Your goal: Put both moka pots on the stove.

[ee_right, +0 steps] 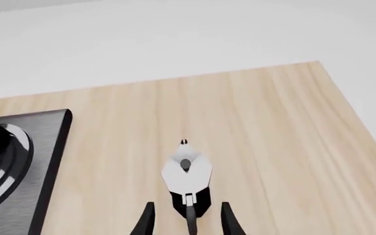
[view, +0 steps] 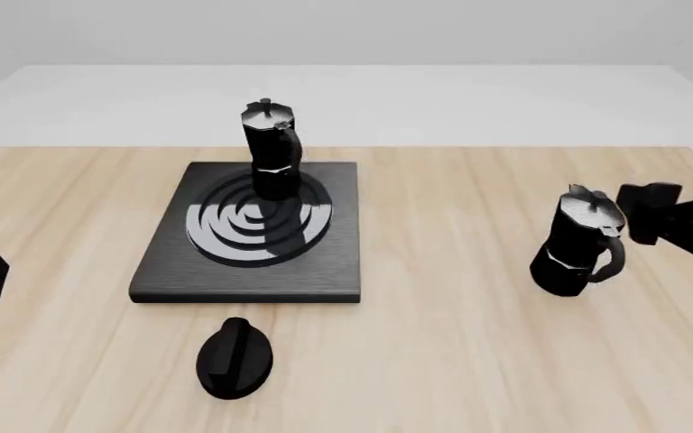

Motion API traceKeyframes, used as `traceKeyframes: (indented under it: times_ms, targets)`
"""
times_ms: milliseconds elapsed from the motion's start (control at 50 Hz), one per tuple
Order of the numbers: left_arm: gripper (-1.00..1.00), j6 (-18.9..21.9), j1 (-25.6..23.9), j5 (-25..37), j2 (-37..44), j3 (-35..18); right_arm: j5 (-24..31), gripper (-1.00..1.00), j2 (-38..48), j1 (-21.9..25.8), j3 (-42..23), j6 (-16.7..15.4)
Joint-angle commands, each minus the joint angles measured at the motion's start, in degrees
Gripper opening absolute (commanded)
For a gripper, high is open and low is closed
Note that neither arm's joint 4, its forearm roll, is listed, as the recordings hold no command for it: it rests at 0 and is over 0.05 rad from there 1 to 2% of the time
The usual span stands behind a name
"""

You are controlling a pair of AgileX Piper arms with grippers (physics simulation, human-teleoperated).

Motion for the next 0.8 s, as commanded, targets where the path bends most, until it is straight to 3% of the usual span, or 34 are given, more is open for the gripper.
traceKeyframes:
  times_ms: [20,800]
  targets:
    - [1.0,0.0,0.0,0.0,0.0,0.0,-3.4,1.0,3.3,-0.4,1.6,0.2]
    - [1.0,0.0,0.0,0.0,0.0,0.0,-10.8,1.0,12.7,-0.3,2.5,0.6]
